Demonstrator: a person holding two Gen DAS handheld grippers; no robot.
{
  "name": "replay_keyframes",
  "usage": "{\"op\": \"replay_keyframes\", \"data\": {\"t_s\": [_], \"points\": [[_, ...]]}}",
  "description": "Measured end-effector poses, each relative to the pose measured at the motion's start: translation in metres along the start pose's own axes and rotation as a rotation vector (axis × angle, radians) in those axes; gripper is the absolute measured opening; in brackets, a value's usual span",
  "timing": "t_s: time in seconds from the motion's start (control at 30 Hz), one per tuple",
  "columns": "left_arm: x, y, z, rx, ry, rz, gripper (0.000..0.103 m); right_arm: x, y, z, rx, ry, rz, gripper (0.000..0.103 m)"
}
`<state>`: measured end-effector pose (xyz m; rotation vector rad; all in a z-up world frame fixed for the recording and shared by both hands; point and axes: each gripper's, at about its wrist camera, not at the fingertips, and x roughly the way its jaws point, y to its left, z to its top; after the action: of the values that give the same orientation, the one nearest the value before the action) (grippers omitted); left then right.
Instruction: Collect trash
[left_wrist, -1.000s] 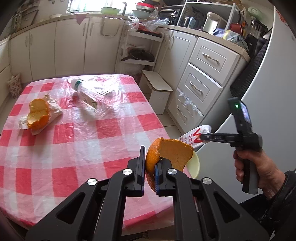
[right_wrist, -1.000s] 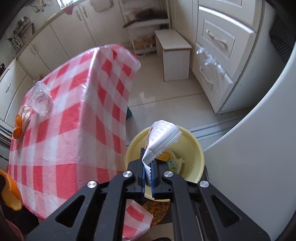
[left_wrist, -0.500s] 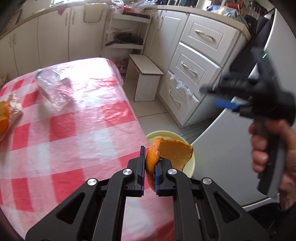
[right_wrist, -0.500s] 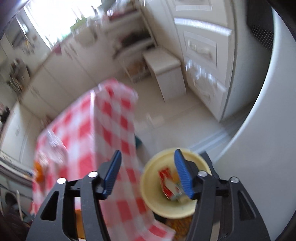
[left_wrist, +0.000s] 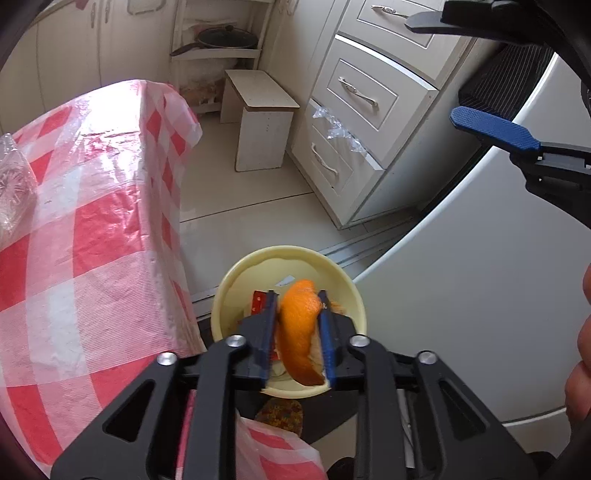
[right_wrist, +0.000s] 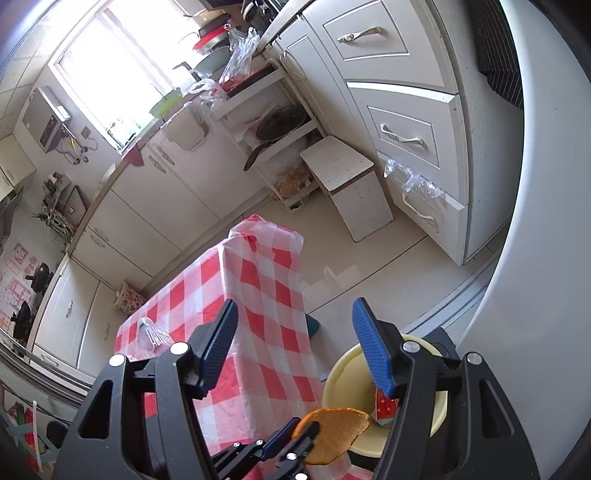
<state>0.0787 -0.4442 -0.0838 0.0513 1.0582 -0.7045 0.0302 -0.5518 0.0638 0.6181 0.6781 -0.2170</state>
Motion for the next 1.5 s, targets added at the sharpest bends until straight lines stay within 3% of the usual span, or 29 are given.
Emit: {"op": "replay_keyframes", "data": {"t_s": [0.1,0.3,0.5,0.67,0.77,0.97,1.13,1.23,1.5], "points": [[-0.008,0.002,0.002,0.0,-0.029,0.0,0.046,0.001,0.005,0.0,-0.009,-0.001,0.005,0.063],[-0.035,0.023,0.002,-0.054,-0.059,-0.022,0.048,0.005,0.011,-0.002,-0.026,0.006,0.004,0.063],[-0.085,0.07,-0.024,-0.129,-0.143,0.023,0.055,0.013,0.032,-0.006,-0.079,0.022,0.02,0.064],[-0.122,0.127,-0.045,-0.237,-0.198,0.085,0.057,0.025,0.059,-0.019,-0.145,0.056,0.032,0.065],[-0.151,0.174,-0.056,-0.324,-0.257,0.163,0.06,0.031,0.075,-0.026,-0.177,0.08,0.039,0.065],[-0.193,0.25,-0.064,-0.377,-0.309,0.302,0.061,0.045,0.103,-0.04,-0.222,0.12,0.056,0.065],[-0.217,0.307,-0.073,-0.505,-0.339,0.321,0.061,0.062,0.143,-0.059,-0.305,0.202,0.142,0.065],[-0.225,0.331,-0.078,-0.573,-0.363,0.321,0.061,0.083,0.179,-0.082,-0.37,0.304,0.231,0.065],[-0.221,0.356,-0.095,-0.614,-0.352,0.33,0.062,0.119,0.261,-0.136,-0.547,0.418,0.309,0.065]]}}
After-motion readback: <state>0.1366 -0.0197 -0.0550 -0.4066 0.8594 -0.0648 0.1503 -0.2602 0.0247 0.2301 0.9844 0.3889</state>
